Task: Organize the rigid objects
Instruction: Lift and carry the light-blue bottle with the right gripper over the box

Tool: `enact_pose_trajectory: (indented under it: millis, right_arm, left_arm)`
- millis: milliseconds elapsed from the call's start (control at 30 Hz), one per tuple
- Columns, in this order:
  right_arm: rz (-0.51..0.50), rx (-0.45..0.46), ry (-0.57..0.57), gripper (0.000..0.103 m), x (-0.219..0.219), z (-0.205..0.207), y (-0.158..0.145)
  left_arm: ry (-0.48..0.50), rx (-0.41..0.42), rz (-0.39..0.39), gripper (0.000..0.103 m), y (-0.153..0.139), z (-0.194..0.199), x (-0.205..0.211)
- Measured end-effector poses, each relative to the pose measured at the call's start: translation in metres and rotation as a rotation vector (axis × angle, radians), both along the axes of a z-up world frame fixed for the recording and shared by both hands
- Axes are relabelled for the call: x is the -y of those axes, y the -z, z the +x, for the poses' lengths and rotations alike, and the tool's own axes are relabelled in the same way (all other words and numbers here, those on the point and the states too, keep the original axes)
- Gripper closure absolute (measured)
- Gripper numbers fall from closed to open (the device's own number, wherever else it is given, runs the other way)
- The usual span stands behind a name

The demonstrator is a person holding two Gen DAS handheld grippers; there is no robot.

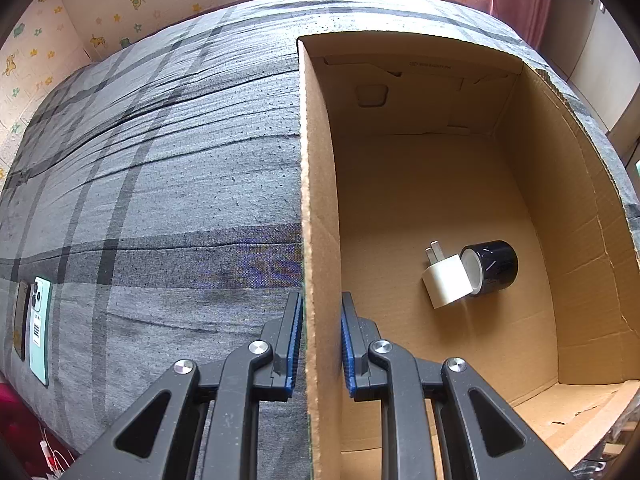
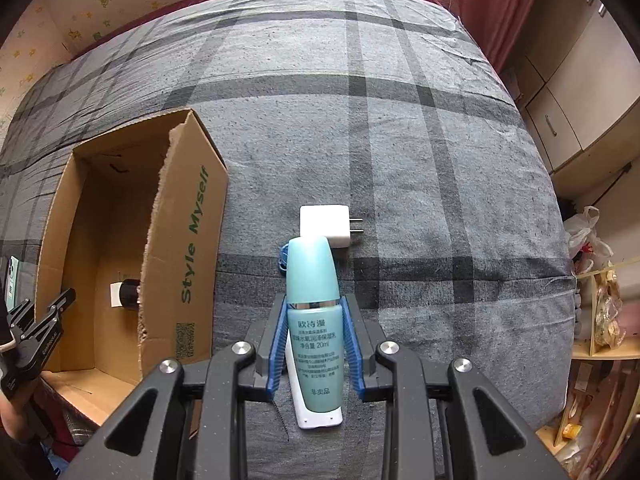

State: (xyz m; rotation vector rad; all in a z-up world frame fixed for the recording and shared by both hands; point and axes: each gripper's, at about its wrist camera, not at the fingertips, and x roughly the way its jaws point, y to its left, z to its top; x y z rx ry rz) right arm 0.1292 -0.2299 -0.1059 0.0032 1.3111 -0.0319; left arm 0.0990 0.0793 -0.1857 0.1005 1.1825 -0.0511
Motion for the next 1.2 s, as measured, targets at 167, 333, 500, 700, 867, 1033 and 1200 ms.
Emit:
enact_pose_trajectory:
  millis: [167,333,500,700,867,1033,1200]
  right_arm:
    - [0.005,0.023,-0.033,0.075,-0.018,0.001,-0.015]
    - [0.007,0.049,-0.076,0.075,-0.041,0.003,-0.029]
    - [0.021,0.066,-0.119,0.075,-0.064,0.005,-0.038]
    - [0.045,0.075,-0.175,0.075,-0.096,0.005,-0.042]
    - [0.069,0.067,-0.219,0.075,-0.123,0.005,-0.037]
    - [0.084,0.049,-0.259,0.075,-0.15,0.004,-0.025]
    - [0.103,0.02,-0.284,0.075,-0.173,0.003,-0.007]
  left_arm:
    - [0.001,0.0,0.001,0.083,0.0,0.0,0.0]
    - [0.001,0.001,0.001,0.083,0.0,0.0,0.001]
    - [-0.001,0.001,-0.004,0.083,0.0,0.0,0.0]
    - [0.0,0.001,-0.007,0.083,0.0,0.0,-0.001]
    - [-0.001,0.001,-0.009,0.083,0.0,0.0,-0.001]
    - [-0.003,0.0,-0.015,0.083,0.001,-0.001,-0.001]
    - [-0.005,0.001,-0.019,0.083,0.001,-0.001,-0.002]
